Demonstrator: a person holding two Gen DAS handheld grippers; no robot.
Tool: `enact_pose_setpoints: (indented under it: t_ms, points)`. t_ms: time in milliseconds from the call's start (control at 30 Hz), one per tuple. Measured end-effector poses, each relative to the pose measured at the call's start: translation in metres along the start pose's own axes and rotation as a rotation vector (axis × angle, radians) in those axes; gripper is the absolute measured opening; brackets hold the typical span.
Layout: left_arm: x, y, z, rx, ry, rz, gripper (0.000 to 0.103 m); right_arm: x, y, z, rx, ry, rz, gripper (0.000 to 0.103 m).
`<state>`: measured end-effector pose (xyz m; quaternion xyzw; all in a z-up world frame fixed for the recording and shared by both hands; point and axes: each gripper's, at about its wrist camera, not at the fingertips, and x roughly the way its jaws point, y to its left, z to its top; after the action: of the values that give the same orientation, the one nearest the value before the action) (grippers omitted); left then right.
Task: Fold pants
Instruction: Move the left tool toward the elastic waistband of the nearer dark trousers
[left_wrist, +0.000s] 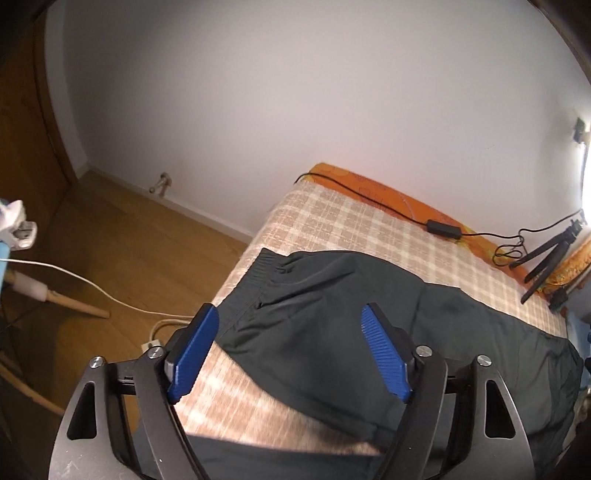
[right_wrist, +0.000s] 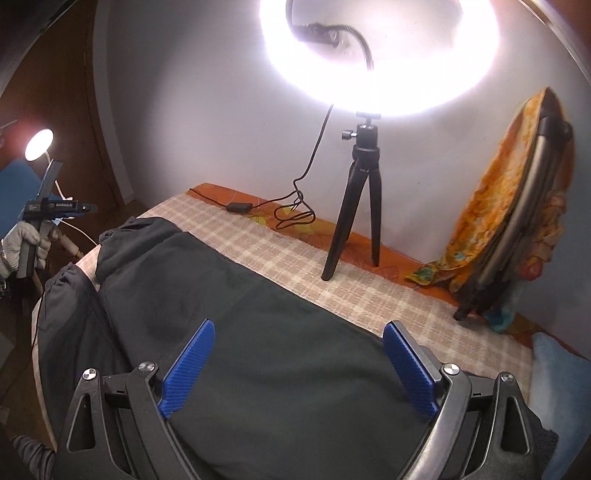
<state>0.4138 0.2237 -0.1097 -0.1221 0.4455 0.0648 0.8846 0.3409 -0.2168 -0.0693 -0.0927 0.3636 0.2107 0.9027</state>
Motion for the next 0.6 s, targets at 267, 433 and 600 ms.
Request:
enact_pose_setpoints:
  t_ms: [267, 433, 600]
  points:
    - [0.043, 0.018, 0.024, -0.065, 0.077, -0.020, 0.073, 0.070, -0.008, 0.007, -0.045, 0.090, 0.016, 0.094]
    - [0.063, 0.013, 0.031, -0.053, 0.080, -0.011, 0.073, 0.110, -0.019, 0.008, -0.022, 0.174, 0.025, 0.094]
    - [0.086, 0.010, 0.033, -0.056, 0.096, 0.007, 0.073, 0.127, -0.024, 0.005, -0.002, 0.195, 0.040, 0.094]
